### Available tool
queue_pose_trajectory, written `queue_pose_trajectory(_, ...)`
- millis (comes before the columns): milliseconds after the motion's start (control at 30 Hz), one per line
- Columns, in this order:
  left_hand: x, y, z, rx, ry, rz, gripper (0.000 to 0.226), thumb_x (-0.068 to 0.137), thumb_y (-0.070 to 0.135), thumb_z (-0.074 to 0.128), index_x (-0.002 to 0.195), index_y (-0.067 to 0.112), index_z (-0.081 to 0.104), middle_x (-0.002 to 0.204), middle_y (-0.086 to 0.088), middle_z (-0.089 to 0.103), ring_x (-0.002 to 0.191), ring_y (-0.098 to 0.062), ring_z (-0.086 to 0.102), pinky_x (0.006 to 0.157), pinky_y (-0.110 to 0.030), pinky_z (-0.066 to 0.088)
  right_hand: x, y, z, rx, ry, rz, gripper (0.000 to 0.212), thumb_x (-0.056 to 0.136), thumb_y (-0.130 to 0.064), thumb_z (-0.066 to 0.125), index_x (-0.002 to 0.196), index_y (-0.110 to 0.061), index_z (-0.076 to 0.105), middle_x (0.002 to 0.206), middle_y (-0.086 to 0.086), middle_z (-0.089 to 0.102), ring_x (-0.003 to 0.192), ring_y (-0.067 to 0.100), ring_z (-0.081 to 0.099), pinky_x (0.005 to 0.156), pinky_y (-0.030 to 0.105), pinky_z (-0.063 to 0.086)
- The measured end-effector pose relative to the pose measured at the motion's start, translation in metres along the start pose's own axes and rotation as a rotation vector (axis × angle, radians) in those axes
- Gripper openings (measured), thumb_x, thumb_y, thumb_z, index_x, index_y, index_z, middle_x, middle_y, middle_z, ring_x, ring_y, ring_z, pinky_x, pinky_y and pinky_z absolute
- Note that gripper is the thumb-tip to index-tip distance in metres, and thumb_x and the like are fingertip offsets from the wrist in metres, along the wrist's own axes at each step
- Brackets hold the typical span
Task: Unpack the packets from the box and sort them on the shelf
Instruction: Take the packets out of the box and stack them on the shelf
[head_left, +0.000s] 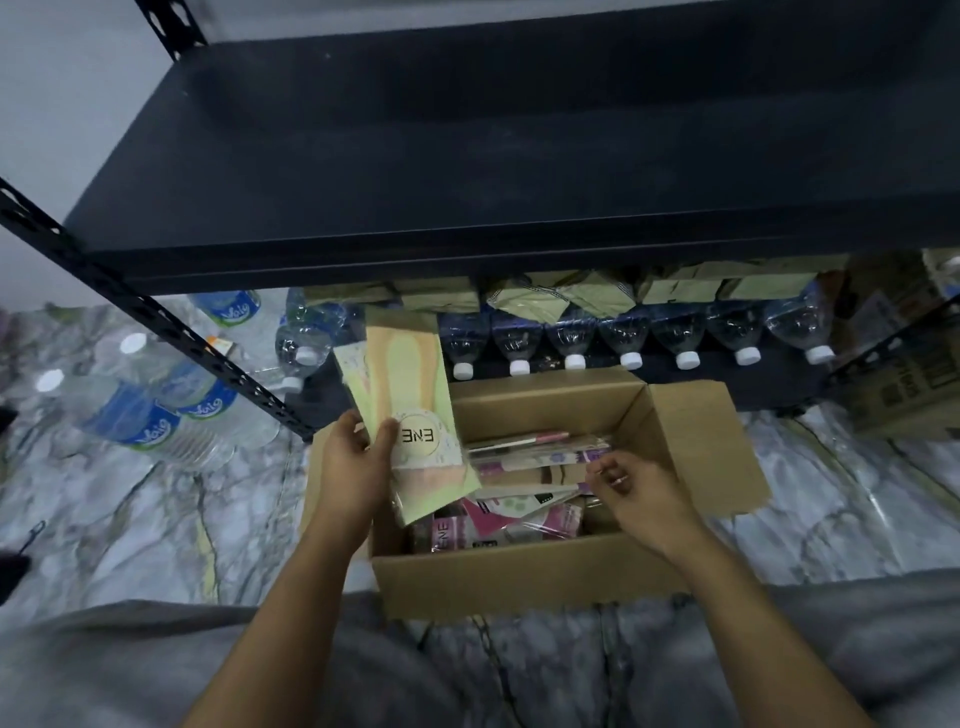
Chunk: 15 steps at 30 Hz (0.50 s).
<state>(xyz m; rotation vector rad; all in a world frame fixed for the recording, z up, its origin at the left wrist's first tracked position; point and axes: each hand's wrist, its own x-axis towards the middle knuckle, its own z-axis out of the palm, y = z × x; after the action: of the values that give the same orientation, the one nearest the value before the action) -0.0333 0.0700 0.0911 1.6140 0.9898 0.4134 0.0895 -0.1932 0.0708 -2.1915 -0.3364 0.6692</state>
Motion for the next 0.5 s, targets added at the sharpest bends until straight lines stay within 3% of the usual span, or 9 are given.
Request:
queue_pose_trajectory(100, 0.0, 0.0, -0.002, 0.238, -0.004, 0.143, 0.022, 0.096, 0.019, 0.057, 0.115, 0.008, 0.054, 0.1, -0.002, 0.066, 0.089, -0.021, 0.066, 0.064, -0.022, 0.049, 0.006, 0.002, 0.01, -0.083, 0.027, -0.056, 0.012, 0.084, -0.015, 0.067, 0.096, -0.01, 0.066, 0.081, -0.003, 0.06, 0.067, 0.003, 0.055, 0.064, 0.018, 0.043)
queue_pose_trajectory(200, 0.0, 0.003, 0.001, 0.416, 0.004, 0.253, 0.021, 0.096, 0.016, 0.056, 0.114, 0.004, 0.054, 0.093, 0.0, 0.06, 0.072, -0.012, 0.055, 0.048, -0.006, 0.036, 0.014, 0.008, 0.021, -0.201, -0.009, -0.11, 0.021, 0.08, -0.016, 0.071, 0.1, -0.016, 0.065, 0.094, -0.001, 0.057, 0.079, 0.01, 0.058, 0.074, 0.024, 0.047)
queue_pose_trajectory(300, 0.0, 0.0, 0.005, 0.469, -0.019, 0.301, 0.023, 0.097, 0.018, 0.055, 0.116, 0.005, 0.054, 0.094, 0.001, 0.059, 0.075, -0.013, 0.055, 0.048, -0.006, 0.033, 0.021, 0.015, 0.029, -0.33, -0.02, -0.158, 0.029, 0.075, -0.024, 0.072, 0.103, -0.021, 0.064, 0.106, -0.001, 0.06, 0.099, 0.021, 0.057, 0.088, 0.038, 0.05)
queue_pose_trajectory(500, -0.001, -0.013, 0.01, 0.396, -0.061, 0.221, 0.027, 0.095, 0.018, 0.056, 0.121, 0.011, 0.053, 0.095, 0.003, 0.062, 0.071, -0.005, 0.059, 0.049, -0.01, 0.044, 0.039, 0.015, 0.036, -0.591, -0.075, -0.169, 0.04, 0.079, -0.034, 0.068, 0.116, -0.027, 0.056, 0.132, -0.007, 0.047, 0.123, 0.02, 0.038, 0.104, 0.044, 0.035)
